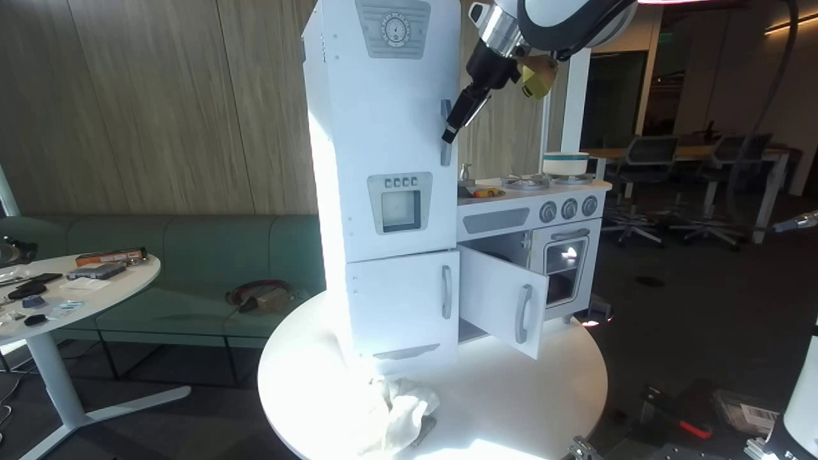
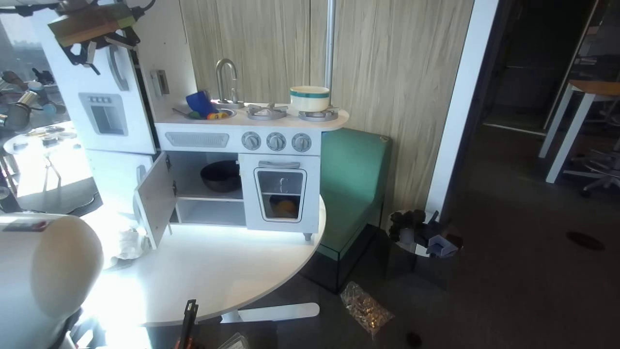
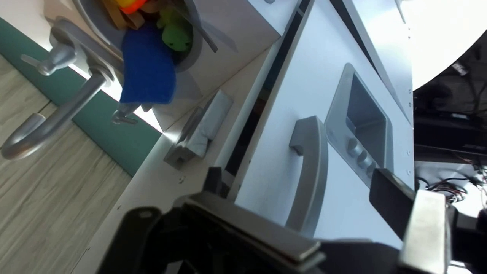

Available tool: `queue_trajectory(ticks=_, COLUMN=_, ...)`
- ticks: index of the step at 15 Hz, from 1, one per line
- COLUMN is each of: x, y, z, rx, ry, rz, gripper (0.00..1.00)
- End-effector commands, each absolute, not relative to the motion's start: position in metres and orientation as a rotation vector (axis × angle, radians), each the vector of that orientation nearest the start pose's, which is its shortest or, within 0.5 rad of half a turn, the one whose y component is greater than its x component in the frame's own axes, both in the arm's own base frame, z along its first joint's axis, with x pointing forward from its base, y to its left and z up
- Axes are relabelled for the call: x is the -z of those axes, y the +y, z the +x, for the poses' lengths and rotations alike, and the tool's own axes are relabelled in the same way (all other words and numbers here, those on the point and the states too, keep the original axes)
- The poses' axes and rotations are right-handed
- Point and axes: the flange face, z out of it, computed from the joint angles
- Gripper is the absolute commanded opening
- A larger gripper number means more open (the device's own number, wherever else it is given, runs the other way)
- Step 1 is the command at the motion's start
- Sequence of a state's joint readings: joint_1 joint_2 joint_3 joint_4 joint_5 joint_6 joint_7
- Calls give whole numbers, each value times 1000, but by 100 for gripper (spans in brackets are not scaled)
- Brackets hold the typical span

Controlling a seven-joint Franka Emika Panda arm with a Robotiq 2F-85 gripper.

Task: Remove the black bowl from the upper cabinet and put it on the counter.

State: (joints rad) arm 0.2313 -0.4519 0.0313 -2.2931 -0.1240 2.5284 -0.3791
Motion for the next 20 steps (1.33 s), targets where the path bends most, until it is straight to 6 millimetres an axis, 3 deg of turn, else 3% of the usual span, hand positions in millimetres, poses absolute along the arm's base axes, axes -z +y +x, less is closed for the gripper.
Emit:
queue_trajectory(ticks=1, x=-611, y=128, z=467, rx=1118, ry=-1129, rz=-2875, gripper=100)
queue_trajectory(ticks=5, x=-600, y=140, z=457, rx=1085, ry=-1164, rz=-2843, gripper=100)
queue_trajectory(ticks=11, x=-596, y=157, z=416, rx=1043, ry=-1200, rz=-2834, gripper=100)
queue_trajectory(ticks=16, x=-583, y=177, z=370, rx=917, ry=-1191, rz=-2904, gripper=100)
queue_trajectory(ticks=18, x=-577, y=194, z=346, rx=824, ry=-1188, rz=-2956, gripper=100)
queue_trajectory(ticks=20, x=-573, y=217, z=321, rx=741, ry=-1304, rz=-2884, gripper=100)
